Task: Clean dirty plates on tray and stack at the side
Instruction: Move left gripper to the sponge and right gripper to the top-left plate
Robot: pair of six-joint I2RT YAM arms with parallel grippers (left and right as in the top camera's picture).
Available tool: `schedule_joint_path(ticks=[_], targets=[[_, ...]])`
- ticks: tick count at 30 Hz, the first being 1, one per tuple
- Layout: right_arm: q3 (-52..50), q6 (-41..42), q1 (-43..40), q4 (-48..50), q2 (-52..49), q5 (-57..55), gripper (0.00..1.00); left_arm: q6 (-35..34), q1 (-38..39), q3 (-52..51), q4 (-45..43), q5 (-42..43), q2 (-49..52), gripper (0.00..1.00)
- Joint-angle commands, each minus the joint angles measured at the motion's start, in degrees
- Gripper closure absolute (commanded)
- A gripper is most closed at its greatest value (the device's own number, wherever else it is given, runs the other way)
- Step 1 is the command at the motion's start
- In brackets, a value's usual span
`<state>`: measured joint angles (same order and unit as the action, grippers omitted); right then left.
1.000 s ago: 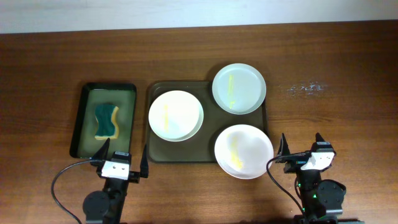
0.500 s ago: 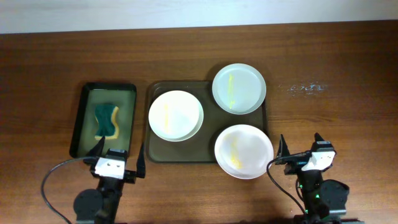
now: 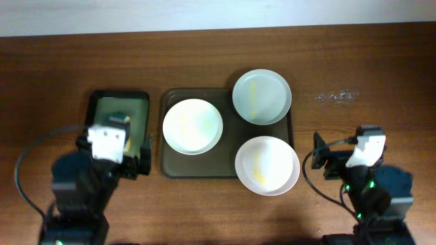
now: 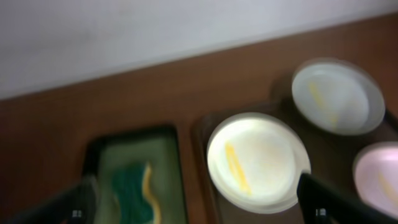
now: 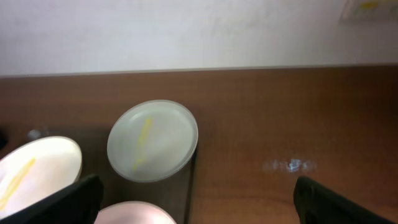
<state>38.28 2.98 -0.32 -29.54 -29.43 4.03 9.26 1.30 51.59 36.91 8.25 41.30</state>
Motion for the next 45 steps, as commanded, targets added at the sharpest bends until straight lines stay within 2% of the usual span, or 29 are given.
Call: schedule_joint_path(ticks=[1, 5, 8, 12, 19, 25, 28, 30, 40, 45], targets=[[10.2, 0.2, 0.3, -4.6, -9.2, 0.6, 0.02, 1.3, -0.3, 15.9, 11.8, 1.4, 10.9, 0.01], [21.0, 0.2, 0.3, -12.5, -20.8, 5.3, 0.02, 3.7, -0.3, 31.0, 25.0, 1.4, 22.4, 0.01], [30.0, 0.2, 0.3, -22.1, -29.8, 7.3, 0.02, 3.7, -0.3, 42.1, 34.6, 1.4, 31.9, 0.00], [40.7, 0.2, 0.3, -32.3, -41.4, 7.4, 0.02, 3.7, -0.3, 47.9, 38.2, 1.4, 40.1, 0.00], [42.2, 0.9, 1.1, -28.0, -52.7, 25.4, 0.03, 3.7, -0.3, 47.8, 35.3, 1.4, 47.4, 0.01], [43.1, 10.4, 11.6, -23.5, -60.1, 13.7, 0.08, 3.6, -0.5, 47.8, 33.2, 0.3, 51.8, 0.01], [45.7, 15.8, 18.6, -20.8, -65.4, 8.4, 0.15, -0.2, -2.2, 47.8, 30.8, -2.8, 52.8, 0.00], [47.3, 18.6, 22.1, -18.3, -69.6, 7.3, 0.23, -2.7, -4.8, 47.8, 29.2, -3.4, 53.1, 0.01], [48.7, 23.1, 27.8, -13.2, -83.8, 5.6, 0.48, -3.6, -10.3, 47.8, 28.7, -3.4, 56.0, 0.00], [48.7, 23.1, 29.6, -11.9, -88.5, 5.6, 0.54, -3.6, -10.4, 47.8, 28.7, -3.4, 58.0, 0.00]])
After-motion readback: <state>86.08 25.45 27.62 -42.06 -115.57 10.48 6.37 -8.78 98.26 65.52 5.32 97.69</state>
